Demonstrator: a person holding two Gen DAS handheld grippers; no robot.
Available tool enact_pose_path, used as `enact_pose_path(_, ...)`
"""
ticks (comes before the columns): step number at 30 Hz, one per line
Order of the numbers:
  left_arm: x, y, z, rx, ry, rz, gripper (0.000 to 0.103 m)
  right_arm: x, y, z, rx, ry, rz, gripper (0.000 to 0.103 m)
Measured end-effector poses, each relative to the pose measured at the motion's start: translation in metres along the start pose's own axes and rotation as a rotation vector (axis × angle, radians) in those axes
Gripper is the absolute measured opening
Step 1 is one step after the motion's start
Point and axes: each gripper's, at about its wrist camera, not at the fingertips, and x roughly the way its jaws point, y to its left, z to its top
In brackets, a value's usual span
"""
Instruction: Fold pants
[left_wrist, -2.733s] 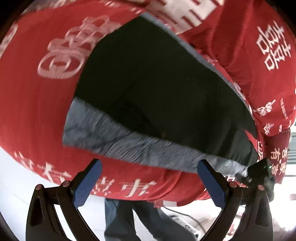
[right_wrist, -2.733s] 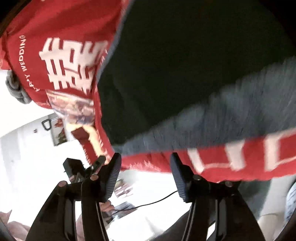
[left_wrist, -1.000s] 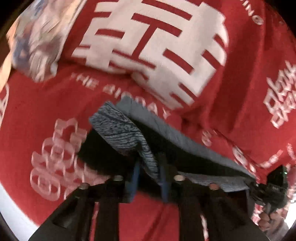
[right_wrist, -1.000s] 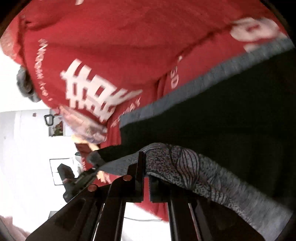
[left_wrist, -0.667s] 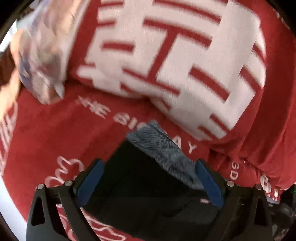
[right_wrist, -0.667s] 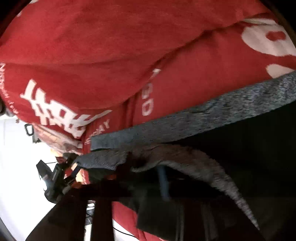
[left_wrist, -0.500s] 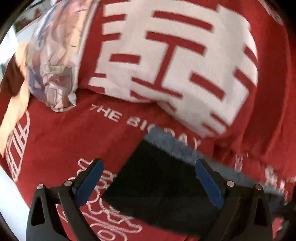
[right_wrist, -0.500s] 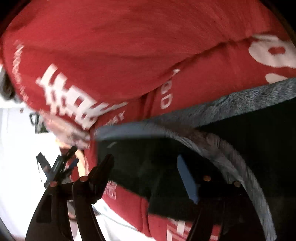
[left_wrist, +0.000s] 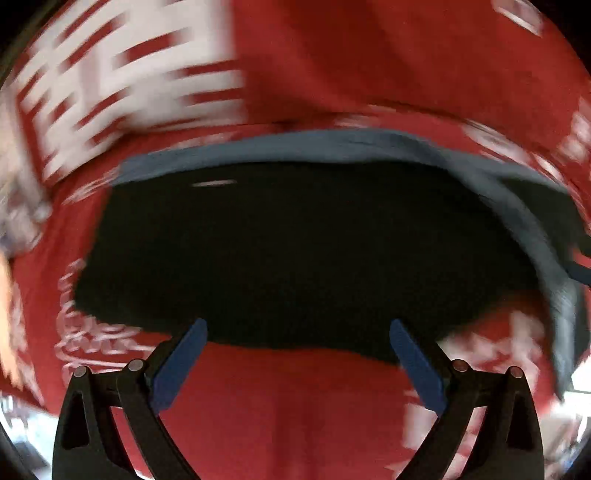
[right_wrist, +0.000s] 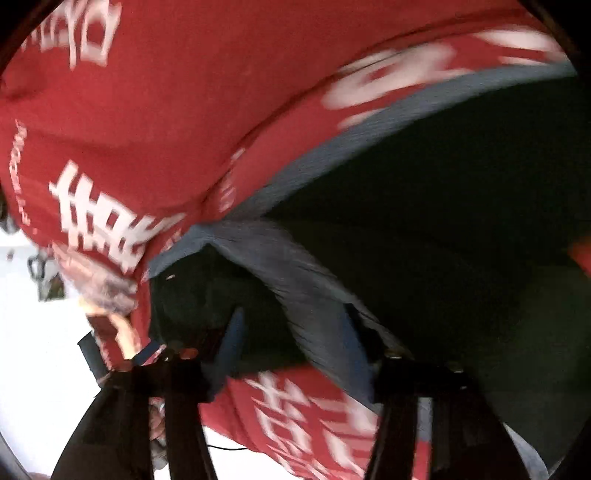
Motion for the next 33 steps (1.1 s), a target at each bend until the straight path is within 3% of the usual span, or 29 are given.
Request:
enact_pose_path(3,-0.001,-0.065,0.002,0.061,0.031,-0.165,0.1,-0.057,-0.058,-0.03,0.11,-0.073,-0.055,0.07)
enact_pose_path(6,0.008,-0.13,0.012,0.089,0.072,-0.291,0.1,-0.095,-0.121,-0.07,0.229,-0.091,-0.123,0.07)
enact_pose_path(10,0.03,-0.19,0.021,0.14,0.149,-0.352,0.1,-0.113,-0.184,-0.117,0.321,-0.073,-0.158,0.07)
enact_pose_path(13,0.039,-0.217,0.018,0.168,0.182,-0.356,0.1,-0.108,-0.216,-0.138,0.38,-0.038,-0.092,0.07)
enact_pose_path(19,0.054,-0.242,0.015,0.182,0.244,-0.372,0.098,-0.081,-0.235,-0.149,0.432,-0.022,0.092,0.068)
enact_pose_path(20,0.055,-0.243,0.014,0.177,0.25,-0.382,0.091,-0.082,-0.238,-0.151,0.447,-0.026,0.096,0.064)
enact_pose_path(21,0.056,-0.247,0.014,0.179,0.259,-0.384,0.067,-0.084,-0.24,-0.154,0.458,-0.02,0.119,0.028)
enact_pose_path(22,0.057,-0.252,0.014,0.183,0.272,-0.383,0.052,-0.086,-0.245,-0.155,0.481,-0.008,0.171,0.012)
enact_pose_path(27,0.033,-0.266,0.033,0.175,0.231,-0.415,0.051,-0.124,-0.232,-0.125,0.417,-0.057,0.286,0.011)
enact_pose_path(30,0.012,-0.272,0.062,0.155,0.147,-0.429,0.051,-0.154,-0.218,-0.081,0.355,-0.128,0.348,0.011)
enact_pose_path(33,-0.003,-0.284,0.099,0.16,0.051,-0.397,0.051,-0.178,-0.206,-0.023,0.3,-0.213,0.414,0.011)
